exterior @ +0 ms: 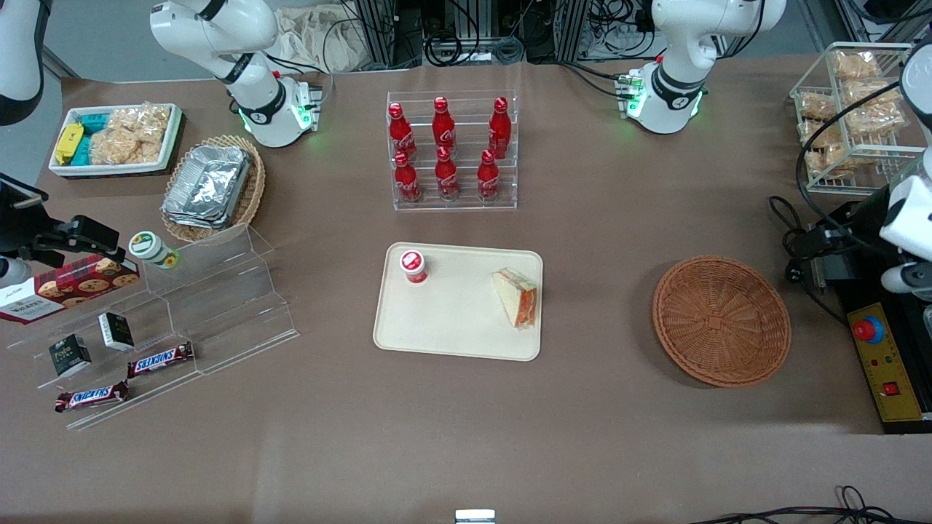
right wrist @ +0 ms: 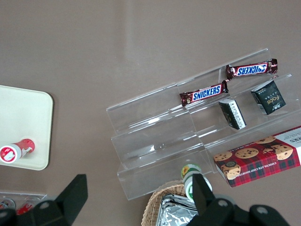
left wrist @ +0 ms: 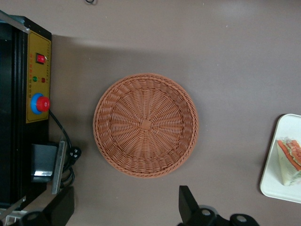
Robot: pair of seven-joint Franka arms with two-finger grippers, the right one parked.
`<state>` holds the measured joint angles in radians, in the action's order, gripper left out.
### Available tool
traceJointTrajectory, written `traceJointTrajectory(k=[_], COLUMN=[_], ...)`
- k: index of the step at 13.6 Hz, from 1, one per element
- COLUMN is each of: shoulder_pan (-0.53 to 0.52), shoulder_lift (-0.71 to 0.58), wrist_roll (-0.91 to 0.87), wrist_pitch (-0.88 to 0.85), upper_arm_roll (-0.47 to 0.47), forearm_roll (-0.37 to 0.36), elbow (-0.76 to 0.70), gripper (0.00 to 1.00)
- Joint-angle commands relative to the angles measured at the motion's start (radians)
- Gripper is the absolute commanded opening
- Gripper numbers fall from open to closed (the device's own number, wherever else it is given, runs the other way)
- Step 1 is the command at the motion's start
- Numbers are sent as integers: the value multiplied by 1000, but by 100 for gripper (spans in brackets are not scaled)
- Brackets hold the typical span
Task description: Place sandwich from basket to tray
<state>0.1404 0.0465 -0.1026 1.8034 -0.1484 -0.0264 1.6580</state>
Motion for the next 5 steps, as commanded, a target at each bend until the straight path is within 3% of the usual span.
traceJointTrajectory(k=[1,5], shoulder_pan=[35,31], shoulder_lift=[-108,-99], wrist_roll=[23,14], wrist_pitch=[98,88], upper_arm_roll=[-31,-31], forearm_roll=[11,17], elbow=[159,146], gripper=[100,100])
